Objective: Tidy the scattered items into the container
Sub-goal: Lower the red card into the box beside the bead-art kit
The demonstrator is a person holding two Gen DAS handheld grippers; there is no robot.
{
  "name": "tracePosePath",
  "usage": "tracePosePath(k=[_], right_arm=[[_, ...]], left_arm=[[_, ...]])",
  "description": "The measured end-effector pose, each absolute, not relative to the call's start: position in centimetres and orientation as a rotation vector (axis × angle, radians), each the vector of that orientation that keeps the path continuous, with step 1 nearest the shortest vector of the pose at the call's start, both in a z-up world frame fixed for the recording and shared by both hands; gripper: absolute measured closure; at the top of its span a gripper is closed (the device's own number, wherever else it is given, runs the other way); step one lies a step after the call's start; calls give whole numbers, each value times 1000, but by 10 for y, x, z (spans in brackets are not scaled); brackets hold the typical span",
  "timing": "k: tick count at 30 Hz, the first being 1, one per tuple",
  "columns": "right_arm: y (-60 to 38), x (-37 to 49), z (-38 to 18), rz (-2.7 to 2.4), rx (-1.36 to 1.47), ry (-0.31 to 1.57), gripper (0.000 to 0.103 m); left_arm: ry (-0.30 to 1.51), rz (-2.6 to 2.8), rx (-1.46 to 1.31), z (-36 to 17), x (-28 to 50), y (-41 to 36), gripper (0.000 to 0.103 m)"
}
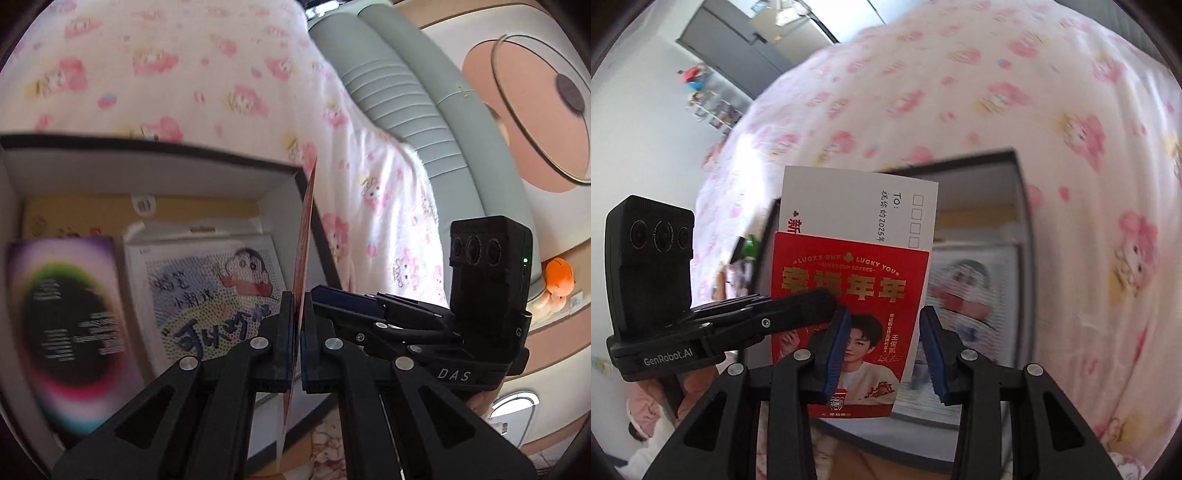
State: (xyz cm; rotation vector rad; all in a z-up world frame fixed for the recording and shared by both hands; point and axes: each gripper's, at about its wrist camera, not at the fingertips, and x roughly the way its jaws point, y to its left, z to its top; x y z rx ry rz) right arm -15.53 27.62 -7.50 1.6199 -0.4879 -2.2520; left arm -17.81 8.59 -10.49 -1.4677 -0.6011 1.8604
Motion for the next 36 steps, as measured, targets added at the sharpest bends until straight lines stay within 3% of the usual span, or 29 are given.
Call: tracePosePath(k=[7, 11, 14, 19, 23, 27, 36], right_arm=[[278, -160, -86, -2274, 1619, -353, 67], [280, -150, -88, -2324, 1619, -324, 67], [277, -144, -87, -2357, 1650, -251, 67], [281, -164, -81, -2421, 1681, -157, 67], [283, -174, -75, -2500, 1656, -66, 67], [296, -171, -81, -2473, 1652, -152, 68], [311, -158, -54, -2569, 1503, -243, 67]], left_arm=[[-455, 1894, -1694, -146, -170, 91, 97], [-416, 1964, -1727, -145, -173, 87, 65], [-400, 2060, -1704, -138, -172, 81, 66], [-348, 1987, -1837, -147, -190, 96, 85], [-289, 1990, -1862, -155, -193, 109, 85], [-381, 1817, -1826, -153, -182, 114, 85], [-243, 2055, -1791, -138, -212, 128, 85]])
